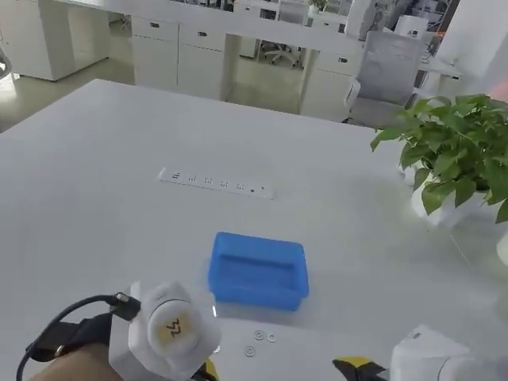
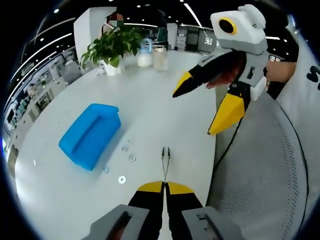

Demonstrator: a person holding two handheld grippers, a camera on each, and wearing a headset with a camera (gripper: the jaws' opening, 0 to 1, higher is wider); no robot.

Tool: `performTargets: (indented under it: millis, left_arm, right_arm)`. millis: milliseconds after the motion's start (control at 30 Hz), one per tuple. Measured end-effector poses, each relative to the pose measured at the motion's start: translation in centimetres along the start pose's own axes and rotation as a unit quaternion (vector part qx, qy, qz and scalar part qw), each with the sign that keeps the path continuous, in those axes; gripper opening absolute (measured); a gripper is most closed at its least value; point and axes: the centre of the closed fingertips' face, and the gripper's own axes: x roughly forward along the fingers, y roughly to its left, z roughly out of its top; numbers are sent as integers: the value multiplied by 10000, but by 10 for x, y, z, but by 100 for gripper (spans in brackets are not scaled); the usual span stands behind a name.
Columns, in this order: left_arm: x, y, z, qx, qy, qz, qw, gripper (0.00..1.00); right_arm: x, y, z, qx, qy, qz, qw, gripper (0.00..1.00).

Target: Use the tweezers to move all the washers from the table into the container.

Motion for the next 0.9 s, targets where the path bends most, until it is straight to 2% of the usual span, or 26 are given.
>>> performTargets:
  millis: [67,100,133,167,233,400,500,567,633,733,900]
  left_arm:
    - [-6,1,8,75,-65,52,9999,0]
    - [-8,1,10,71,-83,62,9999,0]
    - [-9,1,13,77,-100,73,9999,0]
    - [-11,0,15,91,-112,79,9999,0]
    - [-14,0,18,170,-132,119,9997,0]
    - [-19,-4,18,254,-43,124,9996,0]
    - [-21,-7,19,262,-44,60,9996,0]
    - [-21,-8,19,290,12,49,9996,0]
    - [-21,-8,19,358,40,52,9993,0]
    - [-22,-8,21,415,74,29,9991,0]
    - [-24,-7,25,482,75,28,9988,0]
  right_arm:
    - [6,9,-4,-188,119,194,9996,43]
    - [8,12,-3,-187,95,227,9995,37]
    - [10,18,-5,-239,142,375,9989,33]
    - [13,23,-9,-296,272,500,9979,29]
    - [20,25,-11,-516,315,539,9967,26]
    - [31,31,-6,-740,374,721,9939,18]
    - [39,34,1,-955,329,838,9914,16]
    - [48,39,3,-1202,424,966,9871,18]
    - [54,42,6,-1227,405,1057,9860,18]
    - [65,47,2,-1411,582,1226,9806,17]
    - [72,47,1,-1527,585,1278,9782,11]
